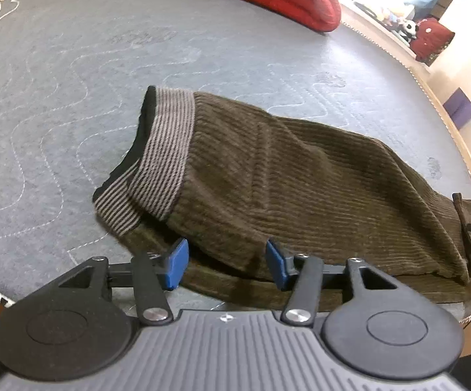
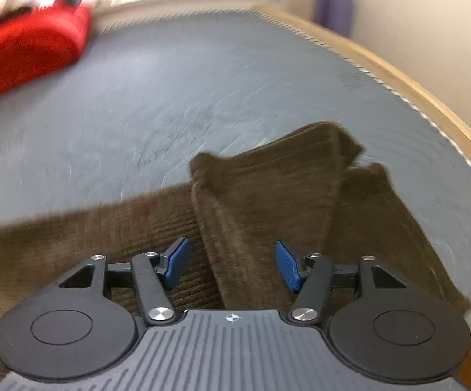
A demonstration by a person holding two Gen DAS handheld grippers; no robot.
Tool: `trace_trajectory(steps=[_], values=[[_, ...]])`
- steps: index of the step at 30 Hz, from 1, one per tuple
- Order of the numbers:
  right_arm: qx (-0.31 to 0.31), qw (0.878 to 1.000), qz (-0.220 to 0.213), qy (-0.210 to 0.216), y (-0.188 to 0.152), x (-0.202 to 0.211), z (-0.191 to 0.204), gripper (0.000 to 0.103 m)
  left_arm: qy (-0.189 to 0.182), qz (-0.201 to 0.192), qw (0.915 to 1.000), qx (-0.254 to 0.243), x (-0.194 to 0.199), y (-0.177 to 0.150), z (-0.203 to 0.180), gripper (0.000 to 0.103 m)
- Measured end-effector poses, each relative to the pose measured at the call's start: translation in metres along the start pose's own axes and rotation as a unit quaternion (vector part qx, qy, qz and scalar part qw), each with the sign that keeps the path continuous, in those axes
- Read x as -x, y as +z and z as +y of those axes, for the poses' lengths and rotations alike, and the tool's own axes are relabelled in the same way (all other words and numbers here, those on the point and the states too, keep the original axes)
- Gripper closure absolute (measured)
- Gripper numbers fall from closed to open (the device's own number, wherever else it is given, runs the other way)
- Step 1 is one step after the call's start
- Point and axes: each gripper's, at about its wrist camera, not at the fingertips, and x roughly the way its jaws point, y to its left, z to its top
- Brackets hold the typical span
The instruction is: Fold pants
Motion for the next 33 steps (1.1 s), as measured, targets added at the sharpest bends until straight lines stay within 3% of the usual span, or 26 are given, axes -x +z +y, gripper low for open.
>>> trace_trajectory(steps=[4, 7, 10, 11, 12, 15, 18, 21, 23, 26, 29, 31, 33], values=[[0.04, 0.998, 0.014, -0.046, 0.007, -0.022, 0.006, 0.042, 0.006, -0.001, 0.9999, 0.008, -0.004, 0.0, 0.005, 0.042], [0.01, 0.998, 0.027, -0.052, 0.012, -0.029, -0.001, 0.045, 0.016, -0.007, 0.9996, 0.024, -0.012, 0.005, 0.009, 0.041], [0.007, 0.998, 0.028, -0.056, 0.011, -0.035, -0.003, 0.066, 0.025, -0.012, 0.9992, 0.03, -0.017, 0.01, 0.012, 0.04], [0.004, 0.998, 0.025, -0.054, 0.011, -0.034, -0.005, 0.084, 0.028, -0.01, 0.9991, 0.03, -0.019, 0.01, 0.012, 0.04], [-0.004, 0.999, 0.023, -0.048, 0.012, -0.031, -0.008, 0.093, 0.03, -0.009, 0.9991, 0.028, -0.021, 0.01, 0.013, 0.04], [-0.037, 0.998, 0.015, -0.038, 0.012, -0.022, -0.019, 0.094, 0.035, -0.011, 0.9992, 0.017, -0.021, 0.01, 0.01, 0.04], [-0.081, 0.994, -0.005, -0.068, 0.009, -0.006, -0.042, 0.094, 0.042, -0.015, 0.9988, 0.021, -0.019, 0.01, 0.012, 0.04], [-0.167, 0.981, -0.028, -0.098, 0.004, 0.016, -0.077, 0.096, 0.055, -0.02, 0.9979, 0.028, -0.016, 0.011, 0.014, 0.041], [-0.233, 0.965, -0.03, -0.114, -0.005, 0.028, -0.104, 0.096, 0.058, -0.023, 0.9975, 0.032, -0.015, 0.011, 0.014, 0.044], [-0.297, 0.948, -0.006, -0.113, -0.024, 0.035, -0.129, 0.096, 0.07, -0.025, 0.9969, 0.025, -0.015, 0.012, 0.011, 0.051], [-0.328, 0.938, 0.016, -0.113, -0.042, 0.038, -0.14, 0.096, 0.081, -0.027, 0.9962, 0.017, -0.014, 0.012, 0.01, 0.072], [-0.337, 0.935, 0.005, -0.106, -0.047, 0.044, -0.143, 0.096, 0.083, -0.033, 0.996, 0.001, -0.013, 0.014, 0.006, 0.081], [-0.328, 0.94, -0.014, -0.097, -0.045, 0.051, -0.142, 0.096, 0.087, -0.044, 0.9952, -0.013, -0.01, 0.014, 0.002, 0.081]])
